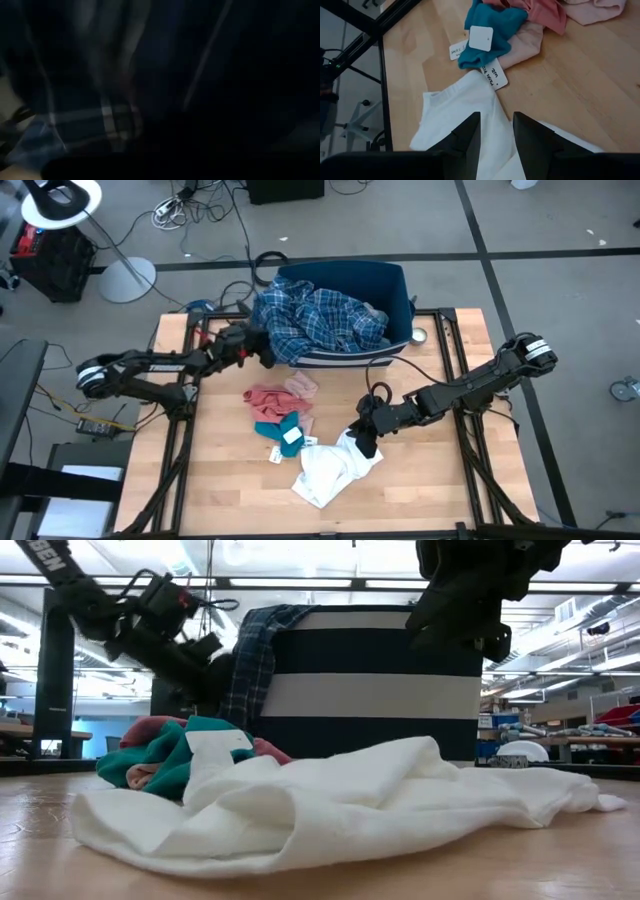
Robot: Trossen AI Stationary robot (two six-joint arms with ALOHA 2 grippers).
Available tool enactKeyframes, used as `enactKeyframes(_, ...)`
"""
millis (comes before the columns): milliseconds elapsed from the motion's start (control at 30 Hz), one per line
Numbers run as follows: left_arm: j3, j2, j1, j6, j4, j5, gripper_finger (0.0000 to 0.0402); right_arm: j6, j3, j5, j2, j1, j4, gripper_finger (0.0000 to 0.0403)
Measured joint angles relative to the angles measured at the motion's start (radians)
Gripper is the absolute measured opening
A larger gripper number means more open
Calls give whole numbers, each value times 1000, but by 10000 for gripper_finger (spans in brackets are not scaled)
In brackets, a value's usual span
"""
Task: Sort clothes
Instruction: Put the blue polo shirt into the blue bin
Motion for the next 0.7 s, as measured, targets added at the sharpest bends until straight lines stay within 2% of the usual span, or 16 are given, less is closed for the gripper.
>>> enactKeyframes(200,159,-54,-20,66,-98,-2,3,-3,0,0,0,0,0,116)
enactKeyframes(367,384,-106,-52,199,-389,-113,1,-21,0,0,0,-2,-2,116)
enactKeyframes(467,530,-108,-72,277,-484,-155,1,-43,0,0,0,-5,0,116)
enactKeyframes(633,740,-80,-99,338,-497,-162,1,-71,0,5,0,-12,-1,116)
enactKeyframes(700,820,-51,-104,338,-496,-135,1,-80,0,6,0,-16,-1,116)
